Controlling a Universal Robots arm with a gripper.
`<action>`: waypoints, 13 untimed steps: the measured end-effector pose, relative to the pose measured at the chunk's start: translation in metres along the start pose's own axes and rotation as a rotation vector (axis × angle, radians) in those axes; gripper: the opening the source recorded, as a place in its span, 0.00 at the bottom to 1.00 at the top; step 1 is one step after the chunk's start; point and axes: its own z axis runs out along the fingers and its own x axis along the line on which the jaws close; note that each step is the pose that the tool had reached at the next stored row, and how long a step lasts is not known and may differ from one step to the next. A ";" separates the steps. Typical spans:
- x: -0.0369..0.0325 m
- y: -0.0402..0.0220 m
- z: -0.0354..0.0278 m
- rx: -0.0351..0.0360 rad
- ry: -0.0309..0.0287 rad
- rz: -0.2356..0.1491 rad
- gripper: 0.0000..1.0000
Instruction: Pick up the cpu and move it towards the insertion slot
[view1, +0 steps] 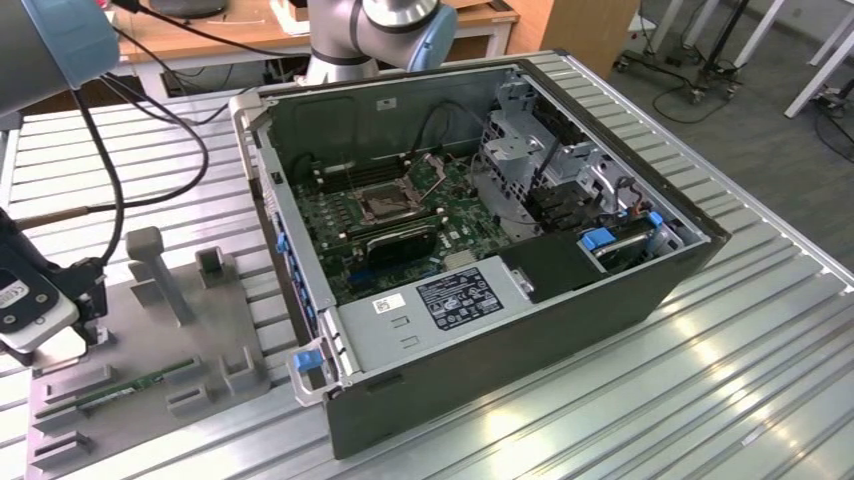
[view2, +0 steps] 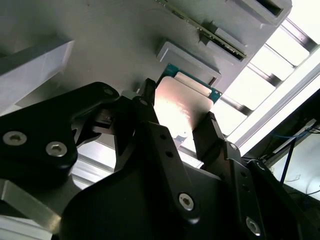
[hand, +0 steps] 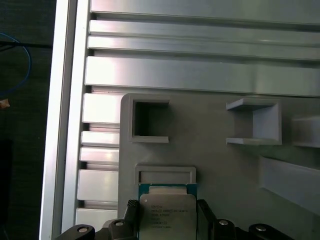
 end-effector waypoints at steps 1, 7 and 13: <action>0.0000 0.0000 -0.0006 0.0000 0.0000 0.000 0.55; 0.0000 0.0002 -0.0042 0.0000 0.0000 0.000 0.55; 0.0000 0.0003 -0.0069 0.0000 0.0000 0.000 0.55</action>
